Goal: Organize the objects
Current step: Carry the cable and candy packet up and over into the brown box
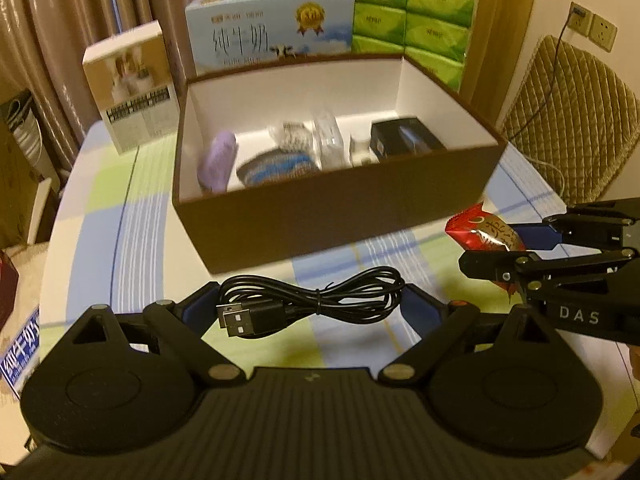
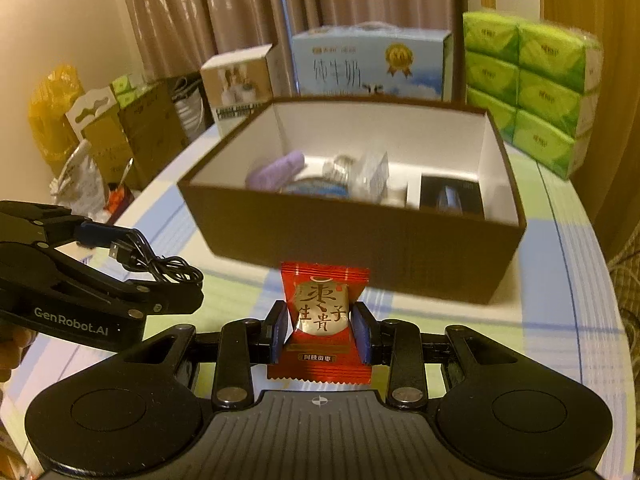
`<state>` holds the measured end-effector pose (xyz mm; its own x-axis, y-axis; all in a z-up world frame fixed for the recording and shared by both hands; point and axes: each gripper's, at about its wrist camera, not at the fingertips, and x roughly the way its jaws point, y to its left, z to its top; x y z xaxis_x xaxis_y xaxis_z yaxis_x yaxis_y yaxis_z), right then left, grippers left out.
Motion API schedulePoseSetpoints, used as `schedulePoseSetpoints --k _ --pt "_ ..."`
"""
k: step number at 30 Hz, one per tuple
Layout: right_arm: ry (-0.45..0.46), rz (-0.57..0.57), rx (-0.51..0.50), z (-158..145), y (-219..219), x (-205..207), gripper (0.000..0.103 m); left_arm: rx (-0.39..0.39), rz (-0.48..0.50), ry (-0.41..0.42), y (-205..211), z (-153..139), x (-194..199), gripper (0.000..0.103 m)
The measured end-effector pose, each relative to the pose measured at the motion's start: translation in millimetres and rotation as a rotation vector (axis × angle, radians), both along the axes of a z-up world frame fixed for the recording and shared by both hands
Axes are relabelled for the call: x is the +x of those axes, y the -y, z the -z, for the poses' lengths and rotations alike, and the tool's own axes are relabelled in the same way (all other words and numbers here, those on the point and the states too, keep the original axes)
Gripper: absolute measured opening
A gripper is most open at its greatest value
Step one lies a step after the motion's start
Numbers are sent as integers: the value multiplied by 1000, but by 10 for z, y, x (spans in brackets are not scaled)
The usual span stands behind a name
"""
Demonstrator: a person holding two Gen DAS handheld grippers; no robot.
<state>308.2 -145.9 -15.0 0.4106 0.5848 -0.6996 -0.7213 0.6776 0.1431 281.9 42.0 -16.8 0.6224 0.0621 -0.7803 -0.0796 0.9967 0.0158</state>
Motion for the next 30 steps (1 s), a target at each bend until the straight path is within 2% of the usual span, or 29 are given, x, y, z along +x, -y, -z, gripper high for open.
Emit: schedulePoseSetpoints --k 16,30 --pt "56 21 73 -308 -280 684 32 47 2 87 -190 -259 797 93" --pt "54 54 65 -249 -412 1216 32 76 20 66 -313 -130 1354 93"
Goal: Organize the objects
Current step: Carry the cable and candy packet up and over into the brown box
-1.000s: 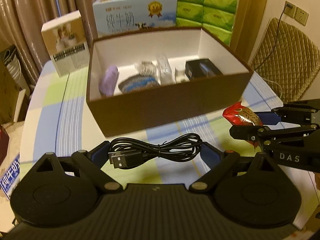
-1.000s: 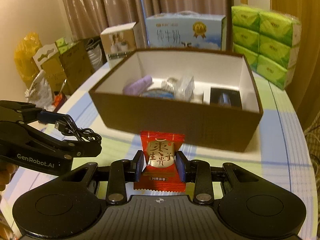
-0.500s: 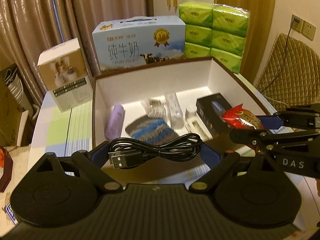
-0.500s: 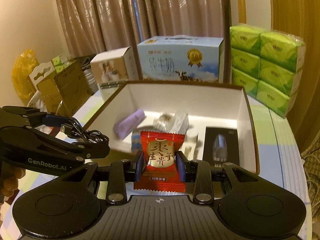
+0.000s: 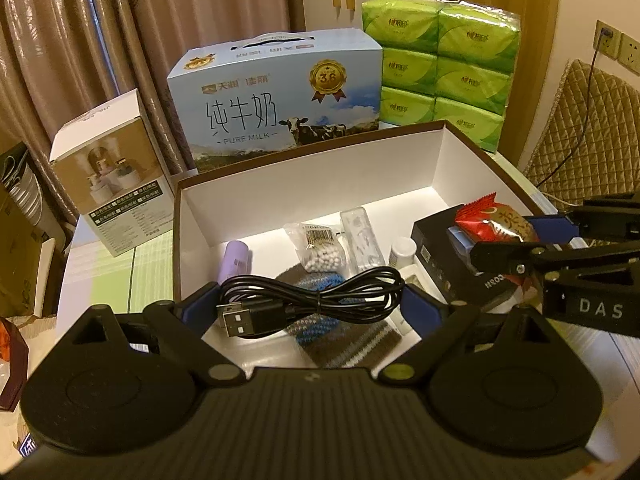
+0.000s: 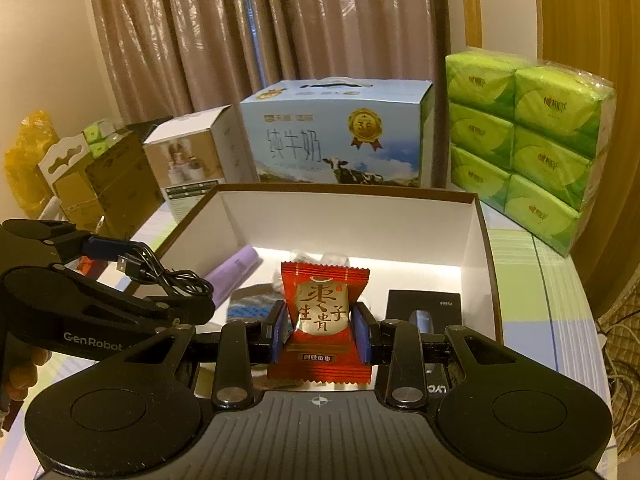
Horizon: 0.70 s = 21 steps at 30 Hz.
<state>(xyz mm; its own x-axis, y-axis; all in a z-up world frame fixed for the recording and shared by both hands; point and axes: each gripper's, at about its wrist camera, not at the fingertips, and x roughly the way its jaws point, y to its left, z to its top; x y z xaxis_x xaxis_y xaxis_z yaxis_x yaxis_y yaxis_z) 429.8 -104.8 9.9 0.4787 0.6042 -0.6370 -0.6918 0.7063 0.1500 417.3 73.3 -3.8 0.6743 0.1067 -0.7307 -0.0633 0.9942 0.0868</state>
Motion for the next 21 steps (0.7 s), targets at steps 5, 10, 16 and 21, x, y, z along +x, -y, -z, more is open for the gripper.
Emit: schedulePoseSetpoints --k 5,10,16,21 --pt "-6 8 -9 51 -53 158 32 0 -2 -16 -66 76 174 93" --pt "-16 16 -15 106 -110 307 32 2 -3 -32 -121 158 341 93" --pt "-29 32 -21 175 -171 473 32 4 -6 -45 -198 249 527 93" --pt "-38 42 -25 231 -217 600 32 13 -5 -56 -255 320 664 93"
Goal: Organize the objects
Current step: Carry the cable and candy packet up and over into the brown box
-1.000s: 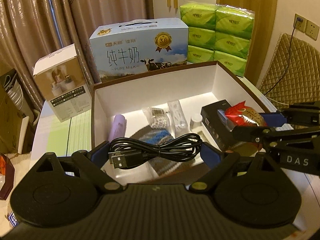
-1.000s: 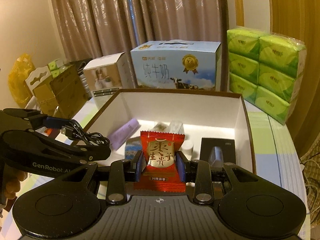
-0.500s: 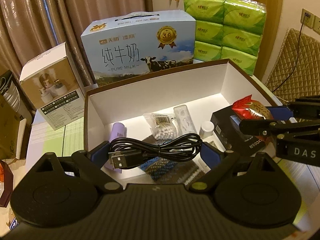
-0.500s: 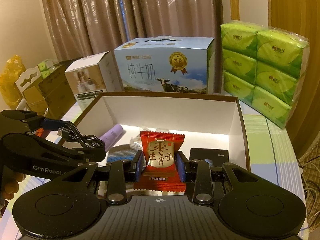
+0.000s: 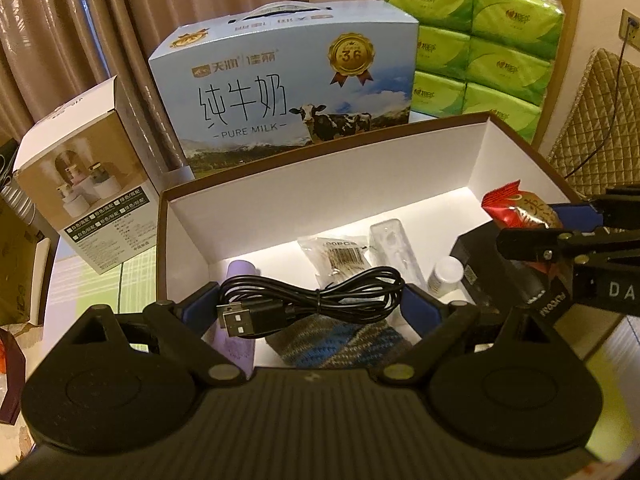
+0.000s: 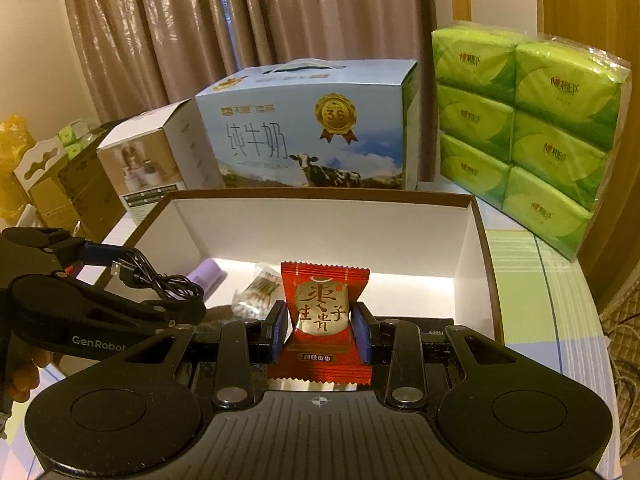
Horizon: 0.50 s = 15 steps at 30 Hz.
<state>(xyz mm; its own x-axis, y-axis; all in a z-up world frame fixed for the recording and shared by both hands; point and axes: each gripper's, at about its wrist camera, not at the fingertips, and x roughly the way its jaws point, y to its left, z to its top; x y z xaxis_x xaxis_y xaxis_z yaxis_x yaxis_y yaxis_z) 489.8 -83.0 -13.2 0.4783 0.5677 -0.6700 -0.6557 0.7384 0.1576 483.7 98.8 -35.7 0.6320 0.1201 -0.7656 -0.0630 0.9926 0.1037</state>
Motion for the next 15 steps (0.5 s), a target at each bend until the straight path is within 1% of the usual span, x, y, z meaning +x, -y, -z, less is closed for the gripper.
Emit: schedulePoseSetpoints --k 15 --pt "-20 33 -1 121 -99 304 32 8 -34 -22 -138 167 317 93"
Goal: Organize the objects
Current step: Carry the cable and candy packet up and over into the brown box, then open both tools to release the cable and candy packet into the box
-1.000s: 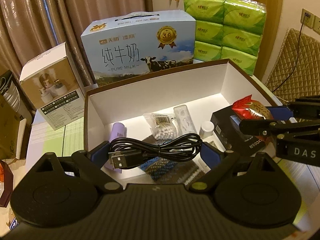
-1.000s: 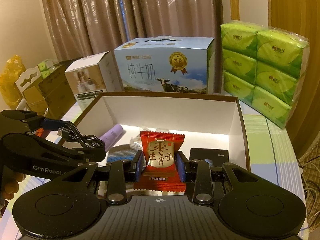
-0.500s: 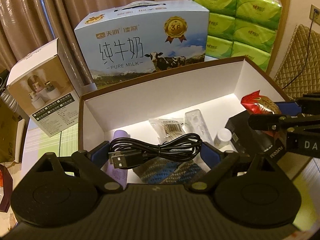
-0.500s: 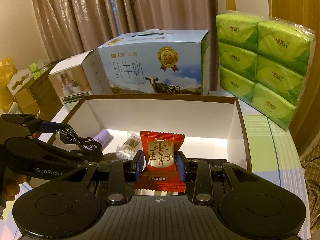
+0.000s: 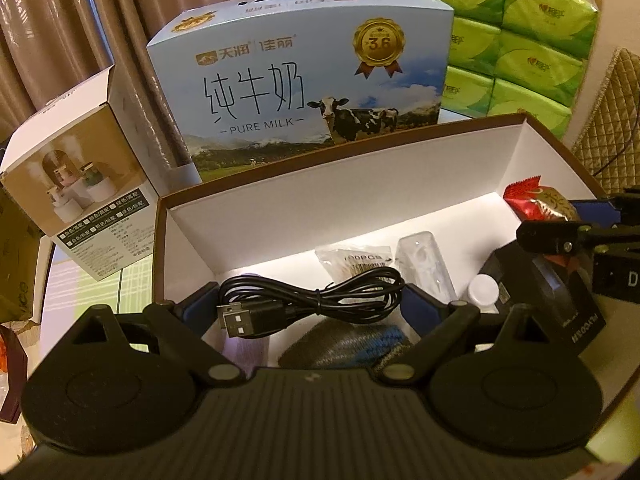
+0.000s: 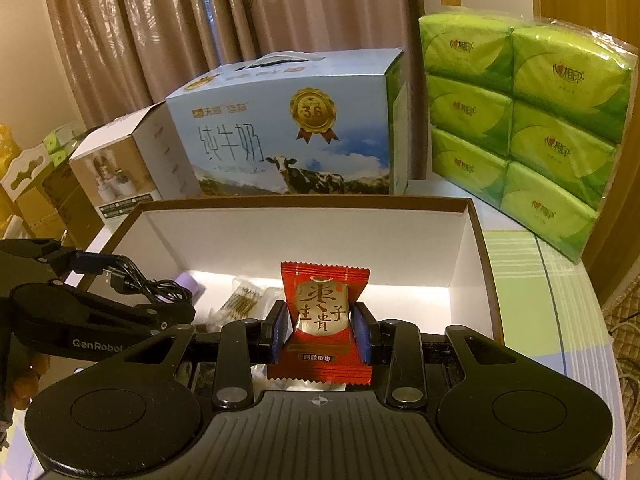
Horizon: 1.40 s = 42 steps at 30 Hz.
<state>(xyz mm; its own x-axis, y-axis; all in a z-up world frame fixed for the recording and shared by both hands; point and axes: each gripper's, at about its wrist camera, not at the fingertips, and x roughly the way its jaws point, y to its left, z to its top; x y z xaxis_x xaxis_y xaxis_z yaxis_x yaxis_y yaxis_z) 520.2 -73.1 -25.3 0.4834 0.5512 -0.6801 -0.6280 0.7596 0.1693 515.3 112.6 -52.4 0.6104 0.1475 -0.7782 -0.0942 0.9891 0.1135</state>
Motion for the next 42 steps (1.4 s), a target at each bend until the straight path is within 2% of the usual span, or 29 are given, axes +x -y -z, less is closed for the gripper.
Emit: schedulePoseSetpoints --k 8,11,23,26,28,29,30,32,34,38,42 --pt "-9 11 13 19 -93 160 32 -2 -29 14 -51 1 155 94" --pt "-13 13 17 27 -124 209 32 2 -37 22 -78 -9 177 100" --pt "-67 37 38 103 -196 352 32 -26 -73 16 -211 -41 134 101" --pt "-57 53 61 96 -209 376 33 -35 -85 13 -241 -45 127 101" --pt "-41 69 90 68 -201 396 41 -40 -88 14 -250 -50 118 101" --pt "-34 83 103 49 -195 407 64 -41 -88 15 -249 -53 114 101" --pt "-18 93 120 20 -180 405 76 -42 -89 16 -248 -57 109 101" --pt "20 88 151 -47 -146 378 76 -44 -89 19 -250 -71 91 101" --pt "24 84 134 -92 -142 366 76 -45 -92 21 -259 -86 68 101" --pt "34 99 138 -140 -55 309 90 -52 -102 33 -284 -131 14 101" --pt "25 118 144 -163 40 257 95 -67 -107 44 -301 -194 -42 101"
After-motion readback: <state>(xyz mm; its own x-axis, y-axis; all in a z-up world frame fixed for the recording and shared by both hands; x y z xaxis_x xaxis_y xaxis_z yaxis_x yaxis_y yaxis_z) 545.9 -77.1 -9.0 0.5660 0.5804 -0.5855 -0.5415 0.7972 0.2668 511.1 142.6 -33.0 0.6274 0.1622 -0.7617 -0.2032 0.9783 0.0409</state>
